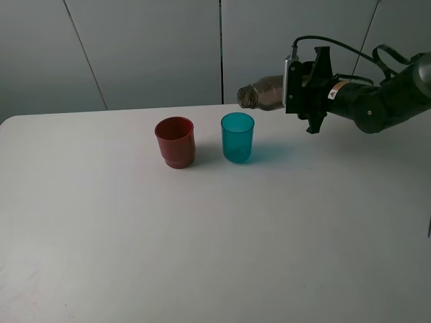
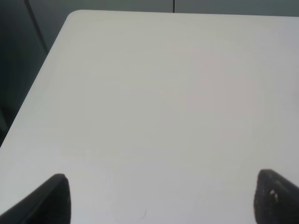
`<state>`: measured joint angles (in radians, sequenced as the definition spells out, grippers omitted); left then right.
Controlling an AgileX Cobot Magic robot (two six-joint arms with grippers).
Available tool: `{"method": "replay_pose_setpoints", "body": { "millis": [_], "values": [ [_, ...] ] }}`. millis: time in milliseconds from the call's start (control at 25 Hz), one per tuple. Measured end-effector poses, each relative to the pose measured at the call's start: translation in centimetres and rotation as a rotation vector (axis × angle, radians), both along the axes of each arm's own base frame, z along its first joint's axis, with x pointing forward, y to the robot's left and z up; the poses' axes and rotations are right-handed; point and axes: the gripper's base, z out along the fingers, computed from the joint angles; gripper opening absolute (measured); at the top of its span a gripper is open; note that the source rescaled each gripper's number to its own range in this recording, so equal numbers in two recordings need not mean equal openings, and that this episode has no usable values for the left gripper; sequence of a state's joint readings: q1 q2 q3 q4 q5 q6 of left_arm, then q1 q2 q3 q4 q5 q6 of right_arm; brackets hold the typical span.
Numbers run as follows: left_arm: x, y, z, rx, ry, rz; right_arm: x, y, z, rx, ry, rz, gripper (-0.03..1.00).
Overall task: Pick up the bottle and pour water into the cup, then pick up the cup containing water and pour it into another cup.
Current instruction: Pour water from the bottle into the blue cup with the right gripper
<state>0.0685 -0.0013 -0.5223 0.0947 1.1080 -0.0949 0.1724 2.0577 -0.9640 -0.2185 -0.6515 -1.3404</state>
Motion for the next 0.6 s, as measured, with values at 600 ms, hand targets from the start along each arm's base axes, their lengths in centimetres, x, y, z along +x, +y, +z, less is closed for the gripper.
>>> {"method": "replay_pose_setpoints", "body": {
  "millis": [600],
  "values": [
    [0.0, 0.0, 0.0, 0.0, 0.0, 0.0, 0.61, 0.11, 0.65, -0.04, -0.041, 0.017, 0.0]
  ]
}}
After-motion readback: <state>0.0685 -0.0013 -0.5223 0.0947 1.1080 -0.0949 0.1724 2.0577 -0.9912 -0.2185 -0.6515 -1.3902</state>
